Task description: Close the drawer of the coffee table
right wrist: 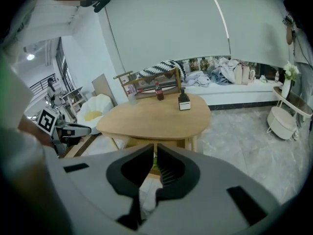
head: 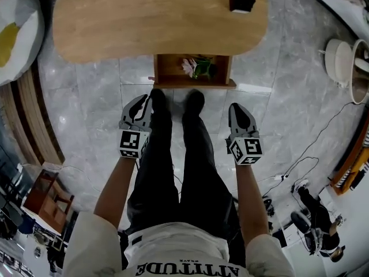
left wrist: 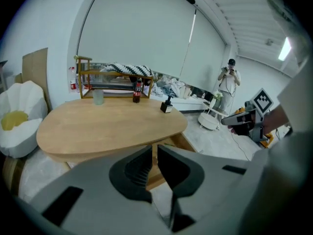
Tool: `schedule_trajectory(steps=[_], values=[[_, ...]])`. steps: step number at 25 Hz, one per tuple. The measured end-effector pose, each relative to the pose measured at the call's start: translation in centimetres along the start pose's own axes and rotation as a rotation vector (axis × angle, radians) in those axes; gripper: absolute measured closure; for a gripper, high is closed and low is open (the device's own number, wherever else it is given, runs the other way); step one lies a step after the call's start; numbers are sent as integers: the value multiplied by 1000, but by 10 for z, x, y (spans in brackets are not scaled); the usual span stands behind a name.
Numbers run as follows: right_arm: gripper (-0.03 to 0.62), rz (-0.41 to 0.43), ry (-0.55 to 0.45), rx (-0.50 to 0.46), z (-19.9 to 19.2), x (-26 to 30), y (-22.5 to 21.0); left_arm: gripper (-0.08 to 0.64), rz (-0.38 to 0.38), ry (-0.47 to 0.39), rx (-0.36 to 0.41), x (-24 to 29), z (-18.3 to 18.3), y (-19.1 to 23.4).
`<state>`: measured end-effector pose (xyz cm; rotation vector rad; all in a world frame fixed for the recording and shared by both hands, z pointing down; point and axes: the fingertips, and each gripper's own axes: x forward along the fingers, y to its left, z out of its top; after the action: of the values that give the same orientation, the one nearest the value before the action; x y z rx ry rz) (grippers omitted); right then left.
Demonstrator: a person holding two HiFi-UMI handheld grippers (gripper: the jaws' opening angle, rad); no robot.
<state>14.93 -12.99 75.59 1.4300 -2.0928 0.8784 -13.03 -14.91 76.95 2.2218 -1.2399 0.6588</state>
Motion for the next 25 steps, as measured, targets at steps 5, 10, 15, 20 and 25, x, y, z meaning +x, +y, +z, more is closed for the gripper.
schedule_trajectory(steps=[5,10,15,20,25], values=[[529,-5,31,2,-35,28,-11,525,-17,73,-9,33,-54,7],[528,-6,66,-3,-75,49,-17,451,-66,140,-6,50,-102,2],[520,-22,111,0,-118,78,-28,442,-63,207,-32,68,-158,0],[498,-75,147,25,-156,105,-44,440,-55,280,-113,89,-201,-5],[486,-133,154,48,-175,121,-58,428,-33,292,-196,112,-217,-1]])
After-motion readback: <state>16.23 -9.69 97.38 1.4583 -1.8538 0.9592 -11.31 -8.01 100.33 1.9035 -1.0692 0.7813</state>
